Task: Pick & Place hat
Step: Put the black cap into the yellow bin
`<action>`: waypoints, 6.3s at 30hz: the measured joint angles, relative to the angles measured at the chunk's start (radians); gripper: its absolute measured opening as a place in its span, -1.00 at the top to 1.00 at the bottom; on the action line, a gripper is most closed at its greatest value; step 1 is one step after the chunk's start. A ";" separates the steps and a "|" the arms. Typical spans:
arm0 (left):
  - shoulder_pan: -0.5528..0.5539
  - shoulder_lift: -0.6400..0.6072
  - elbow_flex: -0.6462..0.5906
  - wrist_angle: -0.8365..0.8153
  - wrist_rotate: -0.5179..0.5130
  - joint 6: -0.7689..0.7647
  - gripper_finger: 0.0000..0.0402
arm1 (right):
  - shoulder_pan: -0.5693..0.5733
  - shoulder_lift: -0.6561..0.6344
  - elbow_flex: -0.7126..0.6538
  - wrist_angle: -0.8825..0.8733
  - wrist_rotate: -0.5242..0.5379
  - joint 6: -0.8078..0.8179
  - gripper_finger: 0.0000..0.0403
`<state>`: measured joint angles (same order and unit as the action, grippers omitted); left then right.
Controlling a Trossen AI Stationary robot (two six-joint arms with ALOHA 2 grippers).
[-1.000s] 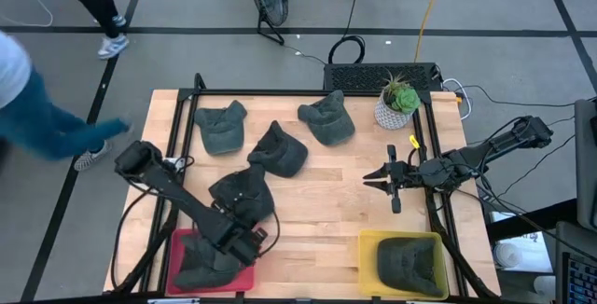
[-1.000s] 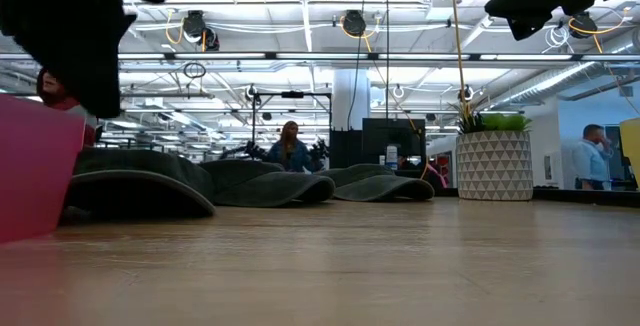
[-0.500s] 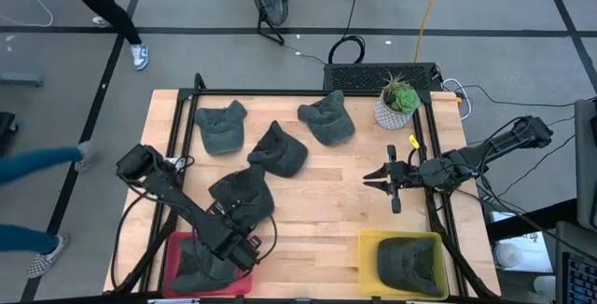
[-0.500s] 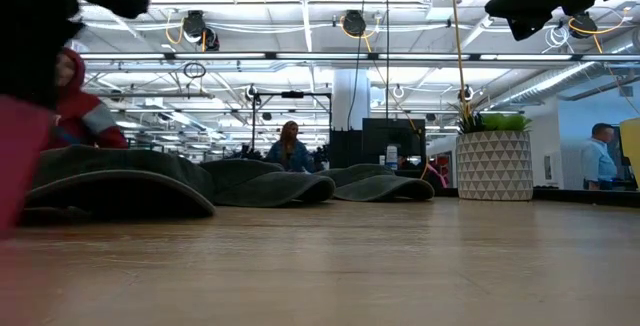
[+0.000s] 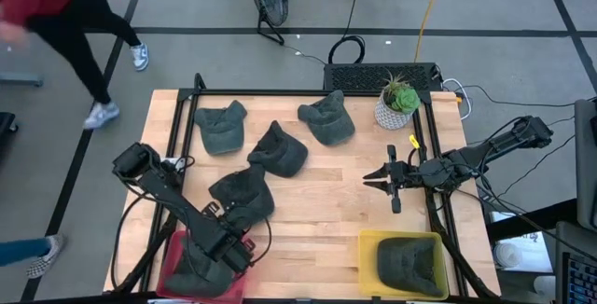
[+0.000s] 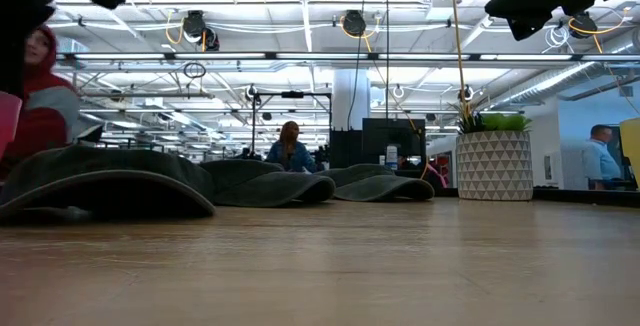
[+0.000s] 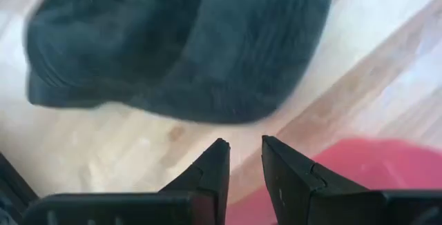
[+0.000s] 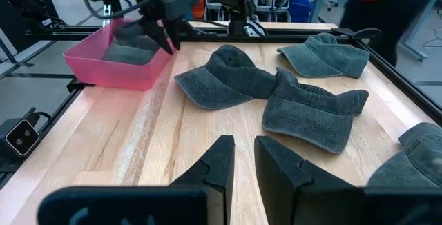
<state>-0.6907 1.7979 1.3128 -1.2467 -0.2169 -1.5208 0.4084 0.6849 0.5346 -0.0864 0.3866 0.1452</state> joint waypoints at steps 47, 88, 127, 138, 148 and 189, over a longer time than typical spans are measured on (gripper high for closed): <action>0.370 -0.197 -0.281 0.200 0.129 0.620 -0.02 | 0.000 0.000 0.000 -0.001 -0.128 -0.034 0.78; 0.331 -0.197 0.070 0.380 -0.017 0.947 0.96 | 0.000 0.000 0.000 0.003 -0.127 -0.053 0.78; 0.410 -0.040 0.095 0.541 0.235 1.159 0.27 | 0.000 -0.003 -0.051 0.007 -0.127 -0.080 0.78; 0.140 -0.104 0.171 0.466 0.298 0.859 0.28 | -0.002 -0.023 -0.052 0.009 -0.127 -0.138 0.78; 0.005 -0.088 0.119 0.271 0.203 0.663 0.59 | -0.002 -0.023 -0.052 0.032 -0.126 -0.116 0.78; 0.024 -0.081 -0.150 0.336 0.161 0.594 0.85 | -0.001 -0.023 -0.052 0.045 -0.130 -0.078 0.78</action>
<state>-0.6670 1.7172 1.1633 -0.9102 -0.0563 -0.9271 0.4076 0.6624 0.4824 -0.0417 0.2565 0.0669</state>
